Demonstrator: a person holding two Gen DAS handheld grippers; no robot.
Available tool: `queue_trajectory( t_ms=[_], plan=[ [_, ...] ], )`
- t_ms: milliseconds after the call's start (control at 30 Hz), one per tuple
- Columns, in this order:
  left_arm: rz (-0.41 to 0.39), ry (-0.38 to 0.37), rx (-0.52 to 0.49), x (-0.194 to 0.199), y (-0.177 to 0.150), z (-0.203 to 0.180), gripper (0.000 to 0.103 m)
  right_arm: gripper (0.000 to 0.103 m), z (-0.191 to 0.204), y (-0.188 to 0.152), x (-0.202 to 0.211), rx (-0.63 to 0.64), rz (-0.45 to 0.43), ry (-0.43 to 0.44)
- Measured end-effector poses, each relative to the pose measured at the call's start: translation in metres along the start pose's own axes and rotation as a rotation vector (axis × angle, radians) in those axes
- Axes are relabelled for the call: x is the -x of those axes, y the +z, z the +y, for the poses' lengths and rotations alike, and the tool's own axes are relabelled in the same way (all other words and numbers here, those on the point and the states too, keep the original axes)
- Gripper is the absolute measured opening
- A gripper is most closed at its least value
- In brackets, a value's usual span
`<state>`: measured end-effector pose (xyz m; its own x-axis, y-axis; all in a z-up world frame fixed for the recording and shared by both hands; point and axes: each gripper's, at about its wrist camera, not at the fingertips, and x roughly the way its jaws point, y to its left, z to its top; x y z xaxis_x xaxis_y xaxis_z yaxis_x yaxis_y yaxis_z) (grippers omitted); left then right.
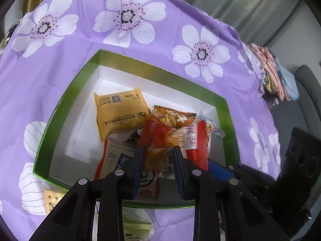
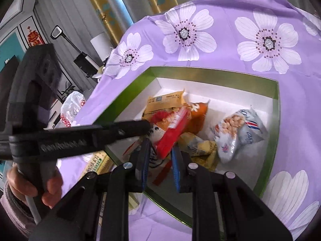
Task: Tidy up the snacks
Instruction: 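Raise both open grippers away from the green box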
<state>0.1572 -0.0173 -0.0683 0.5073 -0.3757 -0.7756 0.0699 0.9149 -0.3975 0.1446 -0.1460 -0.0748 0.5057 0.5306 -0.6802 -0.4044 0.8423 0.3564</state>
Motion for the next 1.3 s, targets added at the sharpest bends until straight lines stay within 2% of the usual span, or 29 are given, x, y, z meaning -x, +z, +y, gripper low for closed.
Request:
queue_trajectory(
  t_ms=[200,300,333,367,400,433,533,600,733,833,900,1167,1300],
  plan=[
    [-0.006,0.030,0.000,-0.001,0.001,0.000,0.028,0.022,0.006,0.004,0.000,0.032,-0.004,-0.050],
    [-0.004,0.054,0.008,0.001,0.001,0.003,0.032,0.027,0.007,0.001,0.004,0.044,-0.007,-0.071],
    [-0.005,0.058,0.012,0.002,0.001,0.004,0.043,0.030,0.007,0.000,0.005,0.046,-0.009,-0.076],
    [-0.006,0.062,0.015,0.004,0.001,0.005,0.062,0.037,0.006,-0.001,0.007,0.042,-0.010,-0.079],
    [-0.014,0.067,0.019,0.007,0.000,0.006,0.071,0.048,0.005,-0.002,0.009,0.033,-0.013,-0.083],
    [-0.021,0.069,0.022,0.010,-0.001,0.007,0.080,0.051,0.004,-0.004,0.012,0.024,-0.017,-0.086],
    [-0.033,0.075,0.026,0.021,-0.003,0.009,0.081,0.056,0.005,-0.008,0.020,0.017,-0.029,-0.101],
    [-0.046,0.067,0.040,0.033,-0.005,0.012,0.082,0.063,0.006,-0.011,0.027,0.008,-0.036,-0.109],
    [-0.084,0.039,0.082,0.059,-0.015,0.021,0.095,0.074,0.008,-0.018,0.047,-0.025,-0.051,-0.105],
    [-0.109,0.014,0.114,0.079,-0.031,0.028,0.097,0.089,0.011,-0.028,0.066,-0.064,-0.068,-0.069],
    [-0.106,-0.009,0.133,0.090,-0.040,0.033,0.100,0.103,0.011,-0.034,0.079,-0.084,-0.071,-0.038],
    [-0.148,-0.021,0.193,0.127,-0.079,0.042,0.102,0.102,0.022,-0.040,0.127,-0.102,-0.129,-0.049],
    [-0.133,-0.001,0.228,0.128,-0.101,0.049,0.102,0.102,0.037,-0.063,0.119,-0.055,-0.056,-0.031]
  ],
)
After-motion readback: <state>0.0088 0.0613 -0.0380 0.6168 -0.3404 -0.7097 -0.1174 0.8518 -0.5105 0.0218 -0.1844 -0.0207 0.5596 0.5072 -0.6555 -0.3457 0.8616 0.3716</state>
